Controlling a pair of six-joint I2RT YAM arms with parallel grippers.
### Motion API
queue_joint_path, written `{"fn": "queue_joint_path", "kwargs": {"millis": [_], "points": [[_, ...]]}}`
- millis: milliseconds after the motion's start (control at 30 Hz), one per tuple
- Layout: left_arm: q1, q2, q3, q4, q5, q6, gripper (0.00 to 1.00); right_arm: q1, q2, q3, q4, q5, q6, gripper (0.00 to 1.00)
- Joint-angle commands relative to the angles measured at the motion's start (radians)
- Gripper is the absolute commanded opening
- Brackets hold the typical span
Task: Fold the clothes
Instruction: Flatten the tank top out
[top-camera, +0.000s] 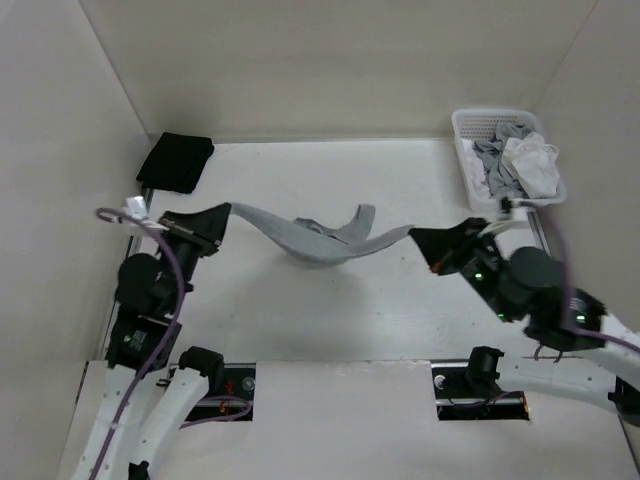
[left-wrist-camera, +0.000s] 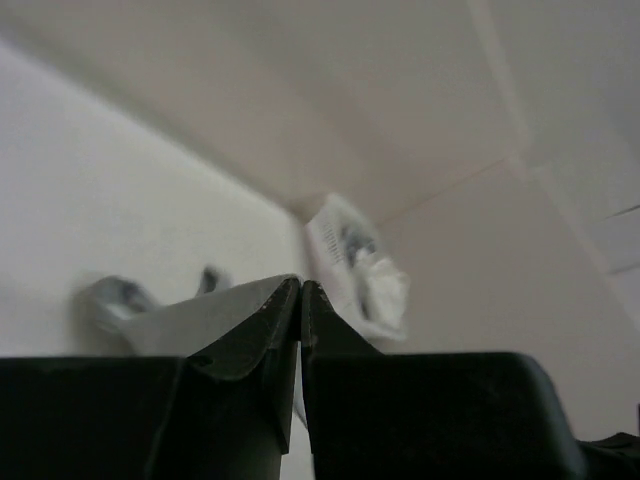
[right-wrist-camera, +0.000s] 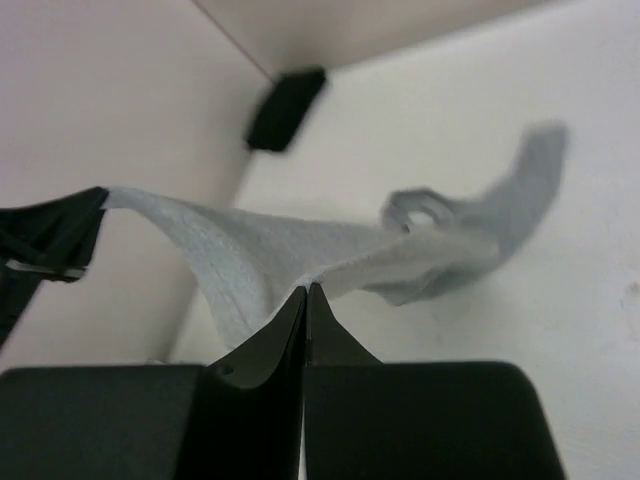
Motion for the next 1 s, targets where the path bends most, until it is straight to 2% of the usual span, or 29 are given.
{"fn": "queue_joint_path", "kwargs": {"millis": [0,100,167,300,433,533,600,700,767,867,967], "points": [[-0.018,-0.026,0.227,0.046,-0.048,0.017,0.01,0.164,0.019,0.267,-0.183,0.315,-0.171,0.00],[-0.004,0.014,0.368,0.056,-0.077,0.044,0.01,0.331,0.116,0.510,-0.171,0.519,-0.362,0.00],[0.010,0.043,0.445,0.060,-0.089,0.046,0.01,0.380,0.173,0.625,-0.116,0.561,-0.493,0.00],[0.053,0.103,0.617,0.069,-0.089,0.058,0.01,0.417,0.254,0.767,0.097,0.546,-0.768,0.00],[0.120,0.162,0.686,0.071,-0.086,0.077,0.01,0.411,0.288,0.770,0.277,0.486,-0.909,0.00],[0.148,0.230,0.627,0.083,-0.089,0.086,0.01,0.259,0.323,0.724,0.294,0.379,-0.871,0.00],[0.148,0.281,0.524,0.111,-0.095,0.080,0.01,0.113,0.360,0.687,0.206,0.272,-0.737,0.00],[0.166,0.371,0.386,0.170,-0.106,0.072,0.01,-0.166,0.415,0.637,0.057,-0.013,-0.482,0.00],[0.189,0.461,0.343,0.227,-0.105,0.058,0.01,-0.402,0.479,0.578,0.084,-0.251,-0.373,0.00],[0.218,0.633,0.397,0.275,-0.076,0.038,0.01,-0.576,0.628,0.613,0.132,-0.405,-0.326,0.00],[0.223,0.796,0.570,0.272,-0.052,0.038,0.01,-0.647,0.782,0.794,0.112,-0.451,-0.323,0.00]]}}
